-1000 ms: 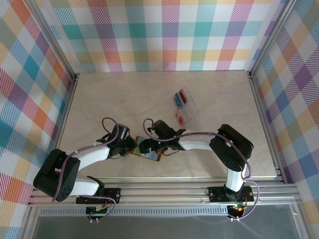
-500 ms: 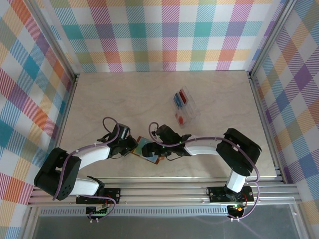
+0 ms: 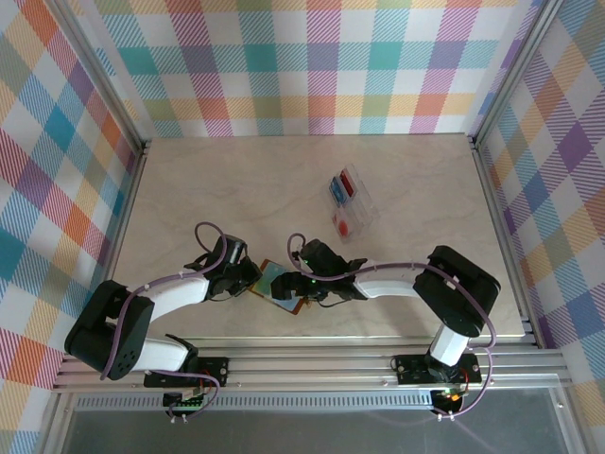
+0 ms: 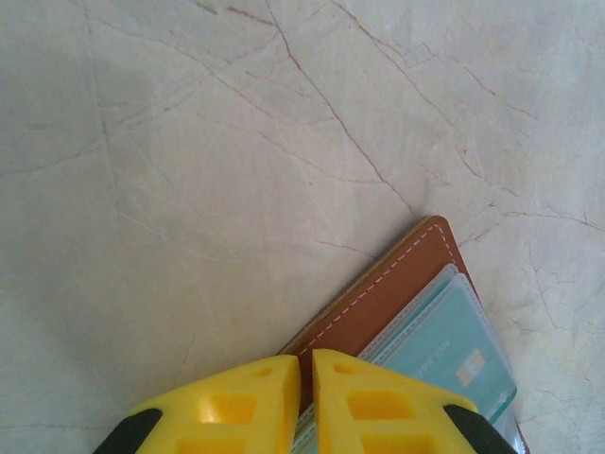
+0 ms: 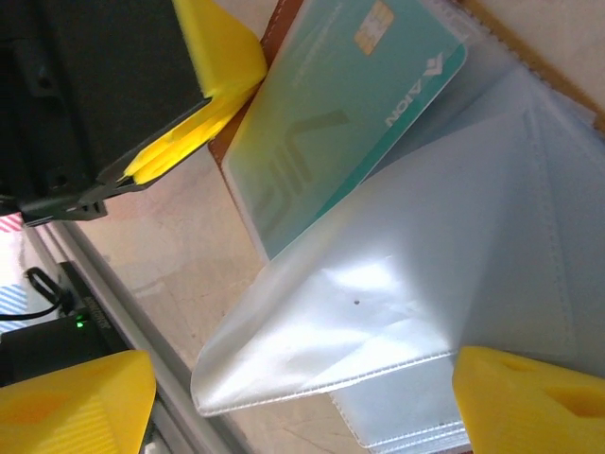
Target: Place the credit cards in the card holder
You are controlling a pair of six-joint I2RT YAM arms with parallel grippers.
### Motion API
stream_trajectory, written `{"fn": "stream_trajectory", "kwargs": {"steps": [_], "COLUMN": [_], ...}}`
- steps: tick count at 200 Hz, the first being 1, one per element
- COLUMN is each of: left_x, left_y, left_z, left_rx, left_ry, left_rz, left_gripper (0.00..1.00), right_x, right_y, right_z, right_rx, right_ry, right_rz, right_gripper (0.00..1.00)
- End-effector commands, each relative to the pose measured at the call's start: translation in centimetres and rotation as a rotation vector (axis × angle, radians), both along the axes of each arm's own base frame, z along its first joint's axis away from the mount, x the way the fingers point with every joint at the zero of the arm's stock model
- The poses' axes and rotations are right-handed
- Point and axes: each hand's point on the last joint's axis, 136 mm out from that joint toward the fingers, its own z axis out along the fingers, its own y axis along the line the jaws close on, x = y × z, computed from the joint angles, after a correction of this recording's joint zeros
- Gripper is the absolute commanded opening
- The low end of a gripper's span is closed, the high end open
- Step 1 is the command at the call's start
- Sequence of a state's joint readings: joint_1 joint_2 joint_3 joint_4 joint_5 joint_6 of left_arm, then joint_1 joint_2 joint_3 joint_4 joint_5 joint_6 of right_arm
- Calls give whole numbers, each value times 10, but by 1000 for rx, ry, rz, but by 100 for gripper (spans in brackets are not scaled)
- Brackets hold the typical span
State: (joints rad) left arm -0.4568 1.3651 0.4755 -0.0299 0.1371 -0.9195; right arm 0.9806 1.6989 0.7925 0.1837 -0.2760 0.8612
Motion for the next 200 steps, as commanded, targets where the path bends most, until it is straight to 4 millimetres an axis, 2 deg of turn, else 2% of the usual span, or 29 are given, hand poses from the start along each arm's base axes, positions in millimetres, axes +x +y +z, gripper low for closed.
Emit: {"fn": "stream_trajectory", "kwargs": {"steps": [1,31,66,101,124,167,200], "left_x": [-41,-40,-43,-44,-44,-46,-47], "left_y": [22,20,21,23,24,24,22], "left_z": [-39,-41,-43,-40,-39,-42,-41], "left_rx": [121,116,118,123,126,129,143], "left_ry": [168,172,175,164,160,160,151], "left_rz": [-13,-16,-16,-11,-16,-23,-34], "left_gripper": [16,15,15,15,15,15,15], "right_x": [-37,-40,-16,3,14,28,39], "right_y": [-19,-5,1,5,0,-21,-30], "right_z": [-27,-17,-8,-9,-14,-18,-19], "right_rx": [-61,16,34,31,5,-69,-113], "right_ry": [177,205,171,153,146,84,55], "right_rz": [16,32,-31,-88,-127,-219,-242], "right_gripper": [83,84,83,79,73,54,46]}}
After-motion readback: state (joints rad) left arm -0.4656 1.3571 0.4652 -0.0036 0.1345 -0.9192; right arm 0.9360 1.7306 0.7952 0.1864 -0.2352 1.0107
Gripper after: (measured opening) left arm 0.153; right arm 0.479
